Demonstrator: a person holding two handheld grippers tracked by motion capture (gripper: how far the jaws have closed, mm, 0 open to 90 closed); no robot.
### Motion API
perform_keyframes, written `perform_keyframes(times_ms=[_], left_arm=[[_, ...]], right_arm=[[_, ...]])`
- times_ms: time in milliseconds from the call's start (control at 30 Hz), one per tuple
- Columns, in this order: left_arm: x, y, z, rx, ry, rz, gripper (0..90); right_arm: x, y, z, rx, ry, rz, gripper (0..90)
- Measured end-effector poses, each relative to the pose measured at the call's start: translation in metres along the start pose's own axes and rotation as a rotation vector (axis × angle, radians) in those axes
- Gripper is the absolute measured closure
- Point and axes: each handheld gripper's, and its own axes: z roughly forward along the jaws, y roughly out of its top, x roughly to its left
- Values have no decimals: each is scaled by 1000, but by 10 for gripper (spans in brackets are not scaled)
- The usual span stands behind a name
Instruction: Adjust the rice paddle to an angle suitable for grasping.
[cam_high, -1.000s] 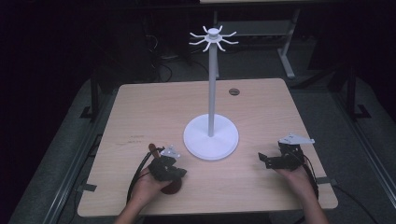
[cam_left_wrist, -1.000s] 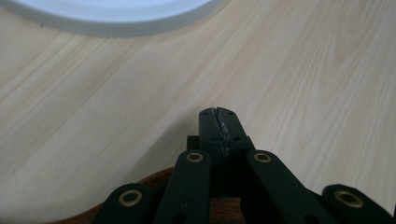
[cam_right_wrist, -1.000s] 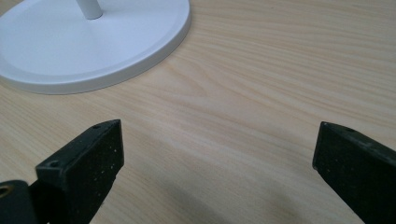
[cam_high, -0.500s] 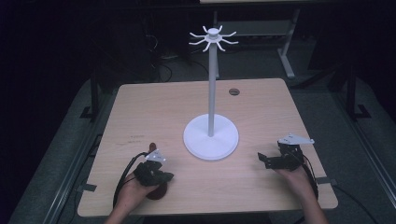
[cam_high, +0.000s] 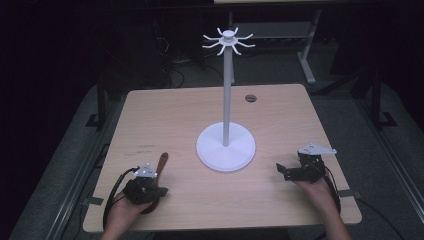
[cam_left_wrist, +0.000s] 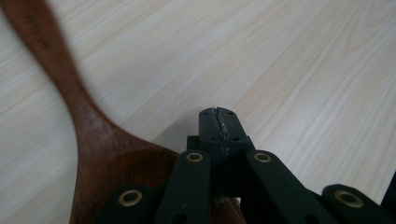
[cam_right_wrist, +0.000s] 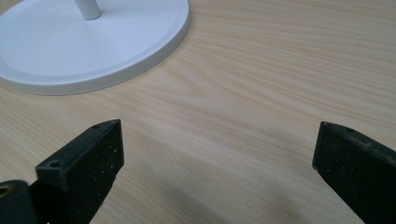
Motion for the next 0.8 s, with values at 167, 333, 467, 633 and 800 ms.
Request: perform_keyframes(times_ms=[167,333,467,633,800], left_arm=[[7,-11,-9,-16,16,-33,897],[9,-10,-12,-52,-4,-51,898],[11,-4,-18,-87,13,-60,897],[27,13,-23,-112,75,-46,898],[48,30,-16,-117,128,-56,897]], right_arm=[[0,0,0,0,-1,2,17],[1,1,1,4,2,-3,17],[2,1,1,2,7,-9,17],[4,1,3,9,12,-15,17],[6,2,5,14,14,-22,16]])
